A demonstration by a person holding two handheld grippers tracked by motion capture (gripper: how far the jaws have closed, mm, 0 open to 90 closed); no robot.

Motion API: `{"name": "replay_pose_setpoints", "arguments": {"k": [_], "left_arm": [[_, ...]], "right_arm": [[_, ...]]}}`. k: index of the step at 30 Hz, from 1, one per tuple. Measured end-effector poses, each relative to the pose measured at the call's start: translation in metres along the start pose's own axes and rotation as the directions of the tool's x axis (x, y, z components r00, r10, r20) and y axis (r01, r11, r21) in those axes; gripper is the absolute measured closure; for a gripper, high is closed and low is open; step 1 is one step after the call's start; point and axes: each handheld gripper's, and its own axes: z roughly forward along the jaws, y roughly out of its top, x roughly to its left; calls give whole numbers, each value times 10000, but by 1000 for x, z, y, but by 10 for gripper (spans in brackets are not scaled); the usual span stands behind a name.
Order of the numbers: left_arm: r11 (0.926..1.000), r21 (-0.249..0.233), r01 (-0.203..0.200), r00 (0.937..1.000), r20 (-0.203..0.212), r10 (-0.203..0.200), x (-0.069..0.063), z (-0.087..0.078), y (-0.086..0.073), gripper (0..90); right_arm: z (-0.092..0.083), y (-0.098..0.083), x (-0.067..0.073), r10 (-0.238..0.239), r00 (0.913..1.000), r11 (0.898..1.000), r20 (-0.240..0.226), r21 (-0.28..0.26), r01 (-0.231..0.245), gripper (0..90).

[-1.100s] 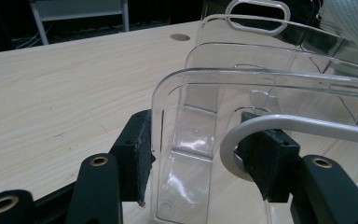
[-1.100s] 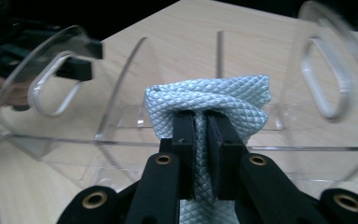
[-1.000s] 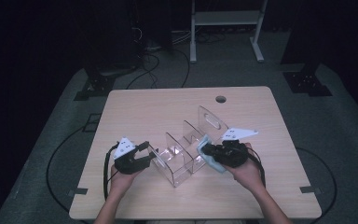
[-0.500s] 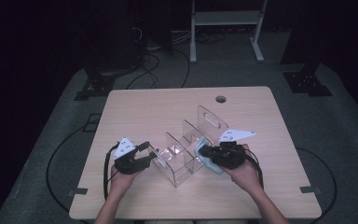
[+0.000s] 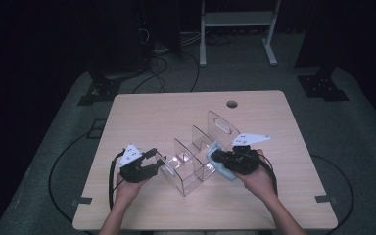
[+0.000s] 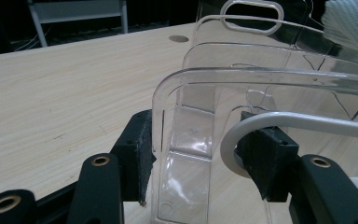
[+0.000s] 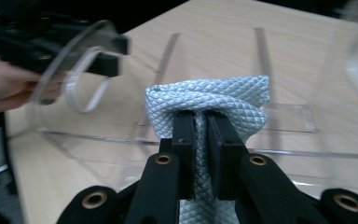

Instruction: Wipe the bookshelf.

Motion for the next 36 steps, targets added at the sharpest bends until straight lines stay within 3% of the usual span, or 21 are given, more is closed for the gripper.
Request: {"name": "replay_pose_setpoints", "arguments": {"k": [3,5,9,11,15,18,23,30,31,36], "left_arm": [[10000,1,-4,10000,-9,4,-1,1,0,460],[10000,-13,2,10000,-39,-2,-1,1,0,459],[10000,14,-28,10000,-16,28,-1,0,0,460],[10000,19,-24,10000,4,24,0,0,0,460],[10000,9,-5,10000,12,5,-1,0,0,459],[10000,2,-1,10000,2,1,-1,1,0,459],[10000,6,15,10000,-39,-15,0,0,0,459],[10000,1,5,10000,-23,-5,-1,1,0,460],[10000,-5,22,10000,-22,-22,0,1,0,460],[10000,-22,60,10000,-67,-61,1,0,0,460]], "right_arm": [[-2,0,-7,245,9995,9997,194,-57,-244,818],[0,0,1,-79,9990,10000,430,-22,80,818],[4,0,14,-493,9988,9987,-8,95,493,818],[3,1,10,-343,9994,9994,-74,97,343,818],[-1,1,-7,82,9997,10000,237,23,-82,818],[0,1,-2,-17,9990,10000,442,25,16,818],[7,1,17,-346,9984,9993,-448,133,353,818],[5,2,8,-10,10000,10000,-49,59,10,818],[8,2,16,-117,9995,9999,-310,58,119,818],[14,4,31,-612,9957,9979,-694,187,626,818]]}}
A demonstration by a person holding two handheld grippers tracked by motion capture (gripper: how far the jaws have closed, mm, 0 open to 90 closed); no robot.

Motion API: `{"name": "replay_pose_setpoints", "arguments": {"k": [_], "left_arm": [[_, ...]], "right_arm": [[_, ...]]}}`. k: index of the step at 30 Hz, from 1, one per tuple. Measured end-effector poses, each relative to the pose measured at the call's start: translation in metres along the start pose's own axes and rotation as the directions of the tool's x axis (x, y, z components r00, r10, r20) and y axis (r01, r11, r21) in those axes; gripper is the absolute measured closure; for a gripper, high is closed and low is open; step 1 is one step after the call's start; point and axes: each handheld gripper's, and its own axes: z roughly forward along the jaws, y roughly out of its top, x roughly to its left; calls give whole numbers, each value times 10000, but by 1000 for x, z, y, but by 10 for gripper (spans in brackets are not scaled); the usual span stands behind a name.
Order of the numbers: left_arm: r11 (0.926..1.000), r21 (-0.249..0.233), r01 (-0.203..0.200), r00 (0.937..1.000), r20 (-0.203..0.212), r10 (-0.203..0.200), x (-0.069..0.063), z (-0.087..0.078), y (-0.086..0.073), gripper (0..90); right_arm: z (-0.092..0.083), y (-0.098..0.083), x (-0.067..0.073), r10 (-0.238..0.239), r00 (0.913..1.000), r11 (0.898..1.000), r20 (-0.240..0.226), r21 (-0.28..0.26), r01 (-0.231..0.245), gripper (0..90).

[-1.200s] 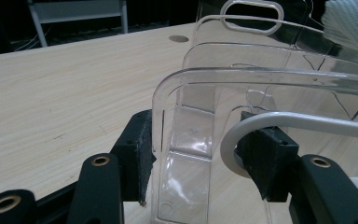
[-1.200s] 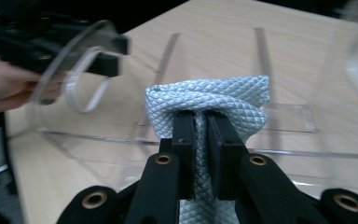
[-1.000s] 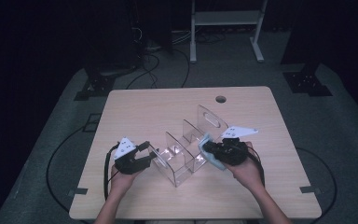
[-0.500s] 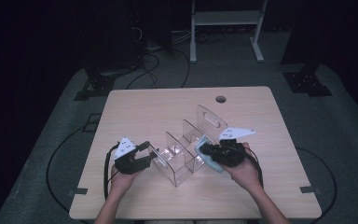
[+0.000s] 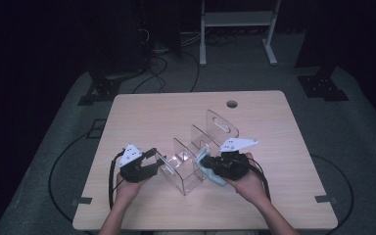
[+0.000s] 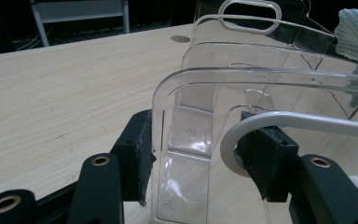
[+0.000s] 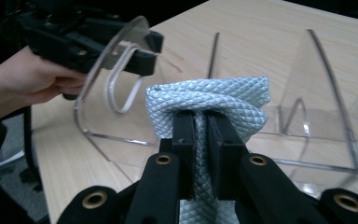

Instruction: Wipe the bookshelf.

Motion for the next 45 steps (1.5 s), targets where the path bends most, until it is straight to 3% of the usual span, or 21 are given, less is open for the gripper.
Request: {"name": "replay_pose_setpoints", "arguments": {"k": [5,11,18,20,21,22,23,25,27,28,29,30,33,37,41,43,45], "left_arm": [[10000,29,-23,10000,-19,23,-1,1,0,460],[10000,15,-10,10000,-59,10,0,1,0,460],[10000,18,-14,10000,-54,14,-1,1,1,460],[10000,23,-22,10000,-68,22,-1,2,1,460],[10000,28,-27,10000,-73,27,-1,2,1,461],[10000,46,-42,10000,-81,43,-1,1,1,461],[10000,53,-34,9999,-97,34,-1,1,1,460],[10000,47,-16,10000,-69,16,-1,1,1,460],[10000,58,-77,10000,-24,77,0,0,1,460],[9999,58,-86,10000,-1,86,0,0,1,460],[10000,52,-79,10000,18,79,0,0,1,461],[10000,52,-79,10000,18,79,0,0,1,460],[10000,19,-44,10000,26,44,-1,2,1,460],[10000,36,-76,10000,-11,76,-2,2,1,460],[10000,27,-38,10000,37,38,-1,2,1,460],[10000,33,-84,9999,71,84,-1,1,1,460],[10000,21,-86,9999,121,85,0,1,1,460]], "right_arm": [[-3,0,-6,259,9991,9996,323,-100,-256,818],[8,2,17,-219,9995,9997,-228,41,220,818],[5,5,8,119,9999,9999,26,33,-119,818],[8,5,16,-125,9999,9999,-19,43,125,818],[14,6,28,-249,9989,9996,-401,98,254,818],[14,6,28,-249,9989,9996,-401,98,254,818],[19,6,38,-430,9971,9990,-634,120,439,818],[20,7,40,-536,9960,9984,-721,144,548,817],[19,7,37,-512,9958,9985,-760,142,524,817],[18,7,33,-492,9967,9986,-641,146,503,818],[12,8,22,-406,9990,9991,-162,141,409,818],[12,8,22,-406,9990,9991,-162,141,409,818],[5,7,7,74,10000,10000,4,-23,-74,819],[12,5,19,-193,9998,9998,-30,2,193,819],[20,5,38,-374,9963,9993,-778,64,381,819],[19,5,37,-439,9956,9990,-825,95,448,819],[16,7,31,-432,9975,9989,-559,169,442,820]]}}
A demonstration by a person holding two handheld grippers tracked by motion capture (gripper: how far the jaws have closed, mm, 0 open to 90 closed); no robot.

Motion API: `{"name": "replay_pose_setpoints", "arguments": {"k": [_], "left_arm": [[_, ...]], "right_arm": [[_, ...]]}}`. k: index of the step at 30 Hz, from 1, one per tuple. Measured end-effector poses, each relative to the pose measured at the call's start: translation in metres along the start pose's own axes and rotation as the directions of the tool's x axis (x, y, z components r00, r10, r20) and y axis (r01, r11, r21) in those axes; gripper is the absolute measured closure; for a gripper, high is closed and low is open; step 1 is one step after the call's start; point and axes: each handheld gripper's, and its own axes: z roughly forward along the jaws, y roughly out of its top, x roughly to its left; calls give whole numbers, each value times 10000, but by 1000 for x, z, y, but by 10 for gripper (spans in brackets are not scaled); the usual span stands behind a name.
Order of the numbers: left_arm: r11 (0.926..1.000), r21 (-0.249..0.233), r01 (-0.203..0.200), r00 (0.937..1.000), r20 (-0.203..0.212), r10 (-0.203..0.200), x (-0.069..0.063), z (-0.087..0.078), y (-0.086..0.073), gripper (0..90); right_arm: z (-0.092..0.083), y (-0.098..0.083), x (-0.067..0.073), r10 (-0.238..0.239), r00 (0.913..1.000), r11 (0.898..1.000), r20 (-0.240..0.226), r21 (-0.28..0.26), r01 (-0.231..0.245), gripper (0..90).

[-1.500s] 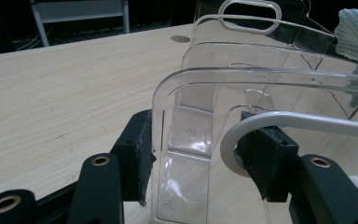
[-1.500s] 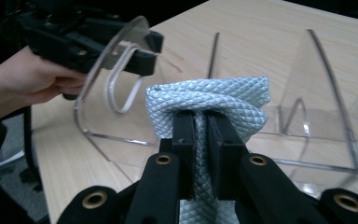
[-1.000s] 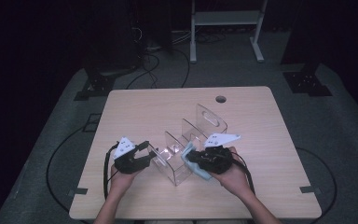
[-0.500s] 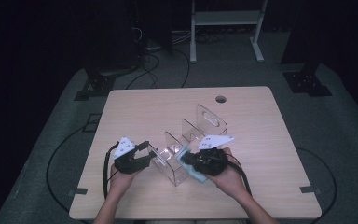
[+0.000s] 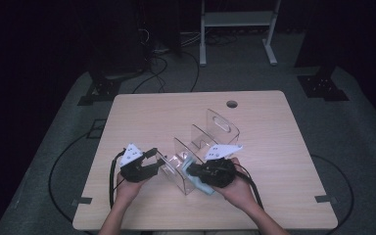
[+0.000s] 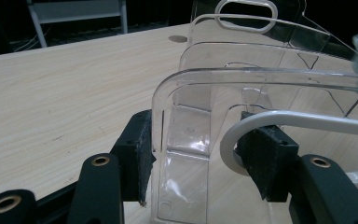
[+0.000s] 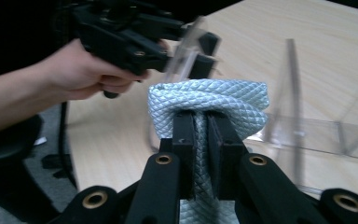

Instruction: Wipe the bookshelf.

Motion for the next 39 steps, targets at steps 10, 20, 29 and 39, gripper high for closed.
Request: {"name": "replay_pose_setpoints", "arguments": {"k": [10,20,29,39], "left_arm": [[10000,24,-19,10000,-97,19,-2,2,1,460],[10000,9,-27,10000,72,27,0,1,0,460],[10000,62,72,10000,51,-72,1,2,2,454],[9999,137,-99,9999,45,98,0,2,3,460]], "right_arm": [[-8,-1,-14,93,9975,9999,700,-59,-89,820],[-1,-1,1,-91,10000,10000,35,15,91,820],[-35,-9,-52,513,9824,9987,1799,-149,-494,820],[-58,-12,-114,1543,9270,9877,3420,-305,-1531,820]]}}
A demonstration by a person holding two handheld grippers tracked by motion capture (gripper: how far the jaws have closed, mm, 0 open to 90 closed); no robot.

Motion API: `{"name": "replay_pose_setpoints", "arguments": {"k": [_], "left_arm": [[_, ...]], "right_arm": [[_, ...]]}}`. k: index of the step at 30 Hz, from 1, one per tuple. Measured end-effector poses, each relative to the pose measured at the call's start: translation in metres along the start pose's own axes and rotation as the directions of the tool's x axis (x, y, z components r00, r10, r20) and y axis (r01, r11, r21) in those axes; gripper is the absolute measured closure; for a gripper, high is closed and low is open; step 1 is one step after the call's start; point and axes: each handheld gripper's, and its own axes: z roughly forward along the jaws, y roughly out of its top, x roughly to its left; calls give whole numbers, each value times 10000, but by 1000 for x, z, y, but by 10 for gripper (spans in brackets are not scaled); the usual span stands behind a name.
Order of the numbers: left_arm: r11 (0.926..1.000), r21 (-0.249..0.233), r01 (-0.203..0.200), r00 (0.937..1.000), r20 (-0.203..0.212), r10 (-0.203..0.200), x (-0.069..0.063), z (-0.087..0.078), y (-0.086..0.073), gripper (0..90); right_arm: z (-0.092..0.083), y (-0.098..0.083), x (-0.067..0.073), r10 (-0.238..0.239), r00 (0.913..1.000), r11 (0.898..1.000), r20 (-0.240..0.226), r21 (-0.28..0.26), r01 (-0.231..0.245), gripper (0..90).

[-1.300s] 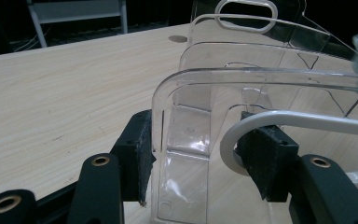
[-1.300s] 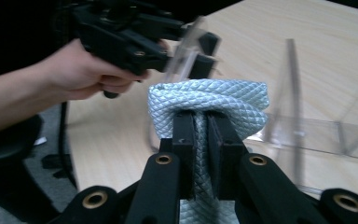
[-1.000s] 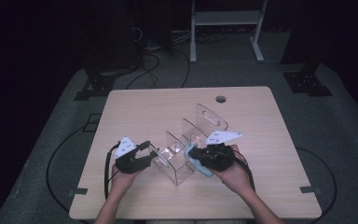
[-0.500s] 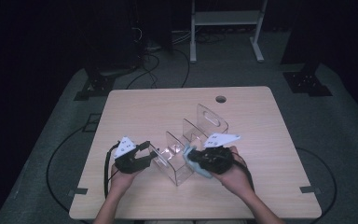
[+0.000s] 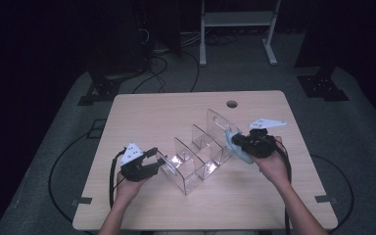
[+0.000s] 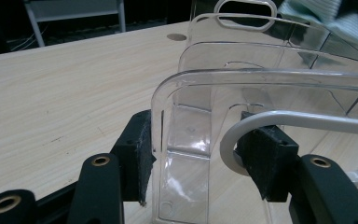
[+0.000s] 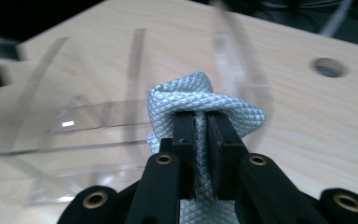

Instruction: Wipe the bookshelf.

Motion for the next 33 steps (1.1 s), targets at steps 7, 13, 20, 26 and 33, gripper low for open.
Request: {"name": "replay_pose_setpoints", "arguments": {"k": [7,13,20,26,33], "left_arm": [[10000,-49,33,10000,18,-33,1,0,0,461],[10000,-31,-21,10000,21,21,1,0,0,461],[10000,-36,7,10000,96,-7,3,0,0,461],[10000,0,-66,9999,80,66,3,-1,0,460],[9999,20,-103,9999,87,103,3,-1,0,460]], "right_arm": [[4,1,-3,19,9999,9999,-117,108,-18,820],[3,-2,9,-96,9939,9997,-1097,233,122,820],[5,8,-13,227,9987,9996,-460,196,-218,820],[10,8,-15,235,9971,9991,-723,359,-209,820],[3,6,-1,26,9924,9981,-1227,614,50,820]]}}
